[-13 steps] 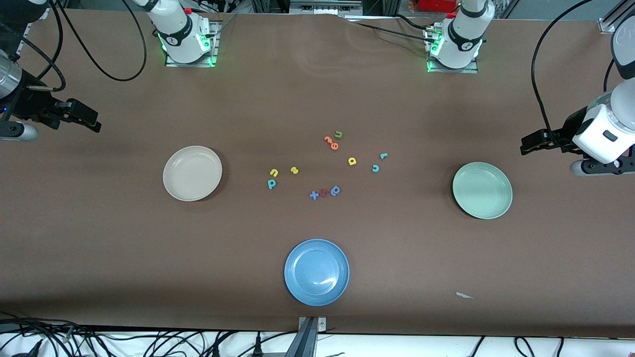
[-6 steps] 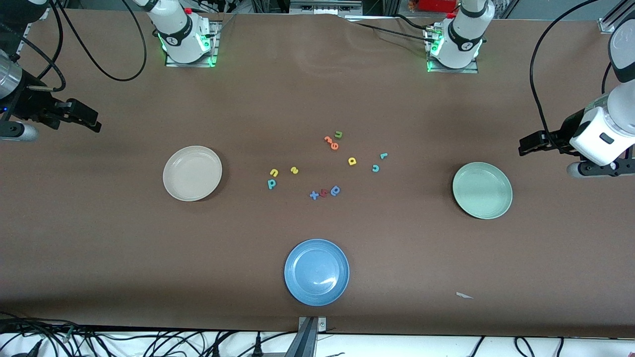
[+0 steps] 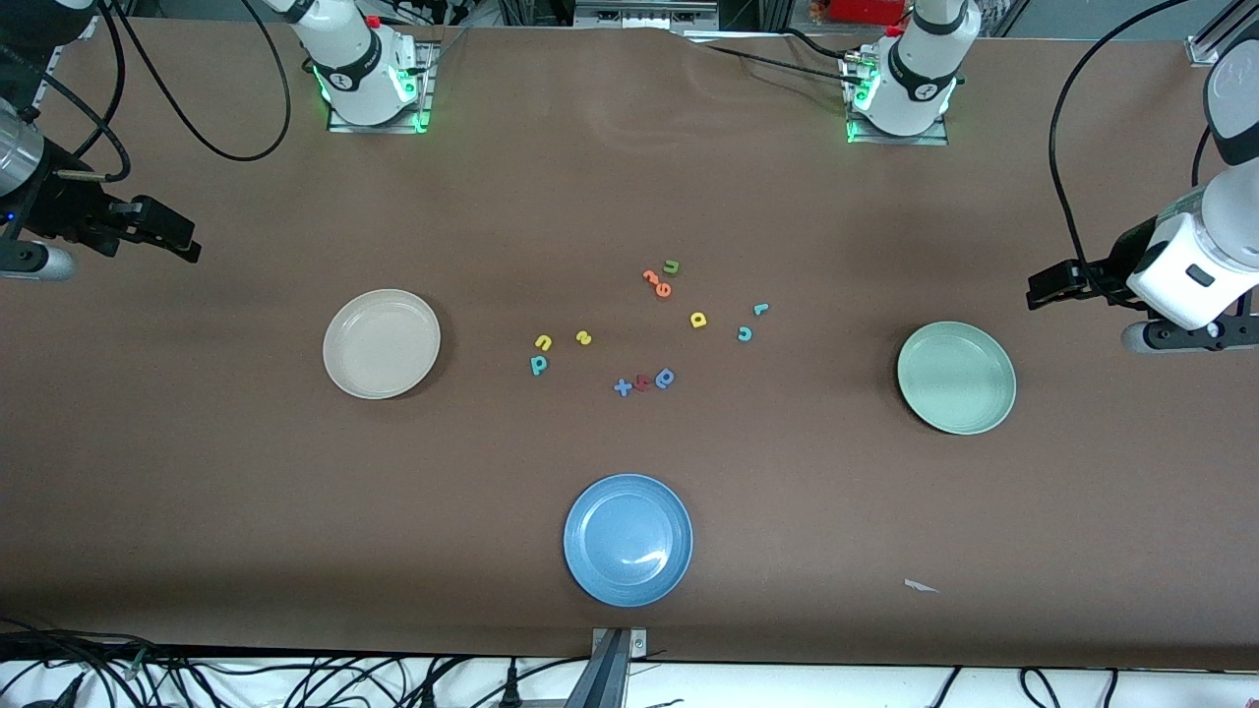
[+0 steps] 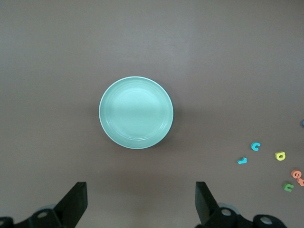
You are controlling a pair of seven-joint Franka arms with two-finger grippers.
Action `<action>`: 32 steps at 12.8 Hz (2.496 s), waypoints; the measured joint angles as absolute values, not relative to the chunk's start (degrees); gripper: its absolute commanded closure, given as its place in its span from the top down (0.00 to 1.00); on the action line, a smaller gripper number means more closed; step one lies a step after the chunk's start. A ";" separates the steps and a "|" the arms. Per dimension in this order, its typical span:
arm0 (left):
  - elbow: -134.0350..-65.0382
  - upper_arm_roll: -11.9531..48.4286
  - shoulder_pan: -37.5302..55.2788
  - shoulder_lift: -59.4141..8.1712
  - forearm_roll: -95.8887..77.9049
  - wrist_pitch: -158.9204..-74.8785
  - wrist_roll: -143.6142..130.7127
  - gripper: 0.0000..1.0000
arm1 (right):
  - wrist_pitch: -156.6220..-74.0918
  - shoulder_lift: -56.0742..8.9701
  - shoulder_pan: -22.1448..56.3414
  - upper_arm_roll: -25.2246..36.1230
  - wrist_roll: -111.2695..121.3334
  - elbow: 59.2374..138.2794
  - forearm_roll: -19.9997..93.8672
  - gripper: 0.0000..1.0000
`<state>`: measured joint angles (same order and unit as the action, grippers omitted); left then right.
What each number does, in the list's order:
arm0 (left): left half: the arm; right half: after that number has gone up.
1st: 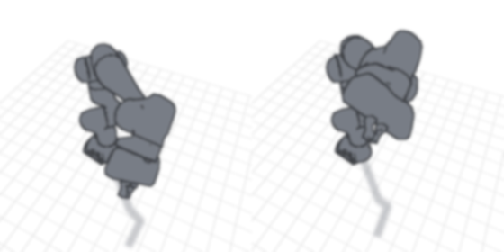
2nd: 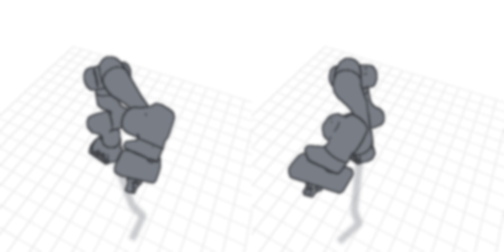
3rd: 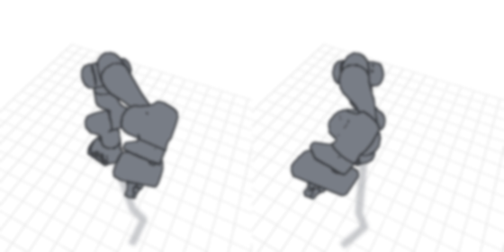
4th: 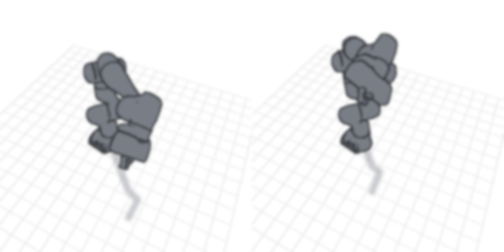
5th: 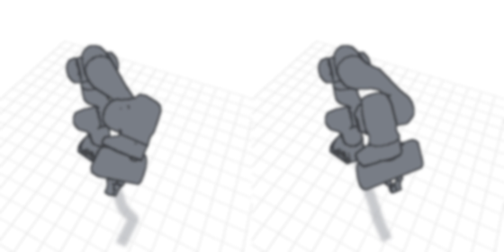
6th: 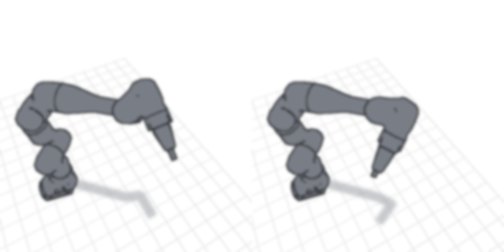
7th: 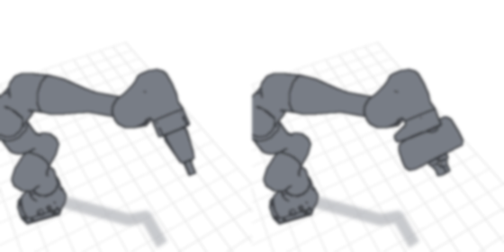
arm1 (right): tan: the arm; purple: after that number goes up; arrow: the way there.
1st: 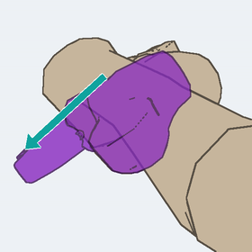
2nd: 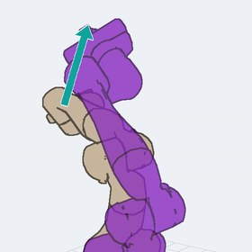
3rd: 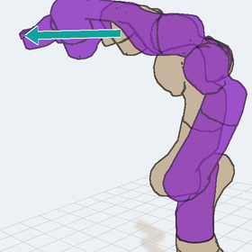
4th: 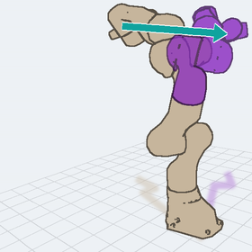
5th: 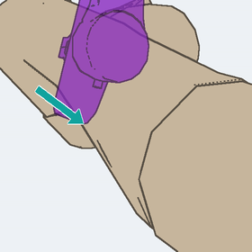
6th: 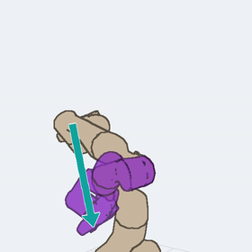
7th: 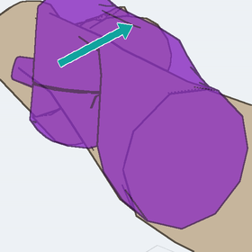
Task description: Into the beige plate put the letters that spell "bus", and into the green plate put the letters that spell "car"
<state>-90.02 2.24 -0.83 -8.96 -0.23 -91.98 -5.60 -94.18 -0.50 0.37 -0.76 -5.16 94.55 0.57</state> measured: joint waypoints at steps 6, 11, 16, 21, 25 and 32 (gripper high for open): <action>-90.13 2.44 2.37 -10.85 -0.29 -91.98 -8.68 1.00 | -94.16 -0.51 0.37 -0.76 -5.16 94.55 0.57 1.00; -90.29 2.55 7.33 -15.28 -4.54 -94.54 -16.66 1.00 | -93.84 -0.54 1.05 -1.26 -5.15 94.56 0.55 1.00; -95.19 2.70 12.43 -19.60 -6.79 -104.08 -24.74 1.00 | -92.37 -3.82 6.07 -2.46 -5.14 95.94 0.54 1.00; -110.92 2.94 19.40 -20.04 -6.82 -125.45 -32.85 1.00 | -99.50 -15.83 16.23 -2.86 -6.19 96.31 0.55 1.00; -122.66 3.03 23.09 -20.62 -6.82 -141.41 -35.96 0.98 | -114.55 -23.98 19.55 -2.94 -12.38 96.35 0.63 0.84; -124.71 3.09 25.45 -24.94 -6.82 -145.91 -38.30 0.65 | -133.33 -37.36 27.60 -2.97 -22.31 96.00 0.64 0.59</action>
